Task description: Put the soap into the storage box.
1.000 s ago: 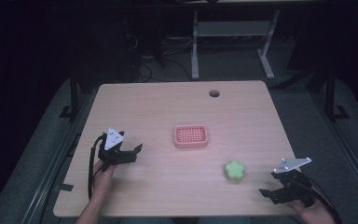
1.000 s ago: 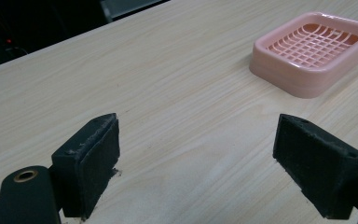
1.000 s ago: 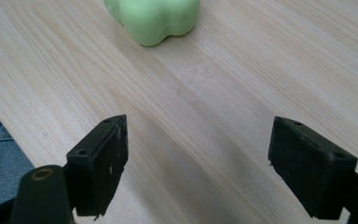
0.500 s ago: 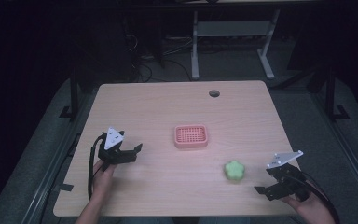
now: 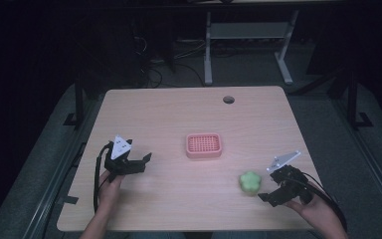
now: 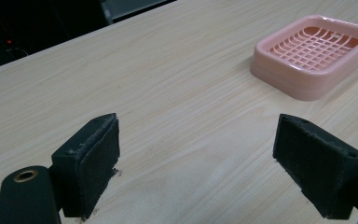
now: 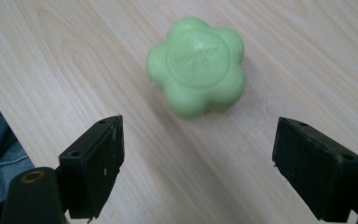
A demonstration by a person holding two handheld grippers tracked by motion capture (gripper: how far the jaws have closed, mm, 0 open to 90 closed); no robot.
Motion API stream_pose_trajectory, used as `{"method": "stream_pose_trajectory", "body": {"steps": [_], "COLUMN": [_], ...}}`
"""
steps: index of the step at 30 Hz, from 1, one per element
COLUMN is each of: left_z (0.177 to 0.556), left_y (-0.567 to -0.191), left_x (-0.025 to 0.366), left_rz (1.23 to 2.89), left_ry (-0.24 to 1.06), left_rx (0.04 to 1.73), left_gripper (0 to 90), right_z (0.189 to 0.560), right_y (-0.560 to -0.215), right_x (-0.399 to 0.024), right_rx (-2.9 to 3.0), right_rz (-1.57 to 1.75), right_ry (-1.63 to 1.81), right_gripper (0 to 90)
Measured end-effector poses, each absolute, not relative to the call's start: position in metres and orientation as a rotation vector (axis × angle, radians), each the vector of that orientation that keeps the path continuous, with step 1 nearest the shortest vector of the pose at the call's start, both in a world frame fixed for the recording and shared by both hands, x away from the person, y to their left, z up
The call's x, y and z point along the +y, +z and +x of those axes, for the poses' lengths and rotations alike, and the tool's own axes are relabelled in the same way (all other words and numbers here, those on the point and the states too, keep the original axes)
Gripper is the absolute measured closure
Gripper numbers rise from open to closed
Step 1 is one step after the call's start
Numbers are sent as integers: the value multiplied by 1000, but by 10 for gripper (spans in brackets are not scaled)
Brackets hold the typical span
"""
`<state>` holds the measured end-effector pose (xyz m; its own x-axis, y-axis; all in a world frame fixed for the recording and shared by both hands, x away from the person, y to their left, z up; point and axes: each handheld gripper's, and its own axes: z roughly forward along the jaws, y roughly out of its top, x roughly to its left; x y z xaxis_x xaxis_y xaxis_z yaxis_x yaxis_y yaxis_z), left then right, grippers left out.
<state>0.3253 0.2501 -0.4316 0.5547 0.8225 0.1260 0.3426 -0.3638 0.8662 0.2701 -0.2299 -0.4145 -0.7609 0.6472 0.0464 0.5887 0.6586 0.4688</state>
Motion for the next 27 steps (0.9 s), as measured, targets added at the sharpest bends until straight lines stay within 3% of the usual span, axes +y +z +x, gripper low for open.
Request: {"method": "stream_pose_trajectory", "body": {"steps": [27], "left_z": [325], "left_y": [-431], "left_x": [250], "left_rz": [1934], "left_ry": [712], "left_rx": [942], "left_gripper": [143], "right_z": [303], "right_y": [-418], "right_x": [-184], "right_rx": [2841], "right_rz": [985], "right_ry": [547], "right_gripper": [150]}}
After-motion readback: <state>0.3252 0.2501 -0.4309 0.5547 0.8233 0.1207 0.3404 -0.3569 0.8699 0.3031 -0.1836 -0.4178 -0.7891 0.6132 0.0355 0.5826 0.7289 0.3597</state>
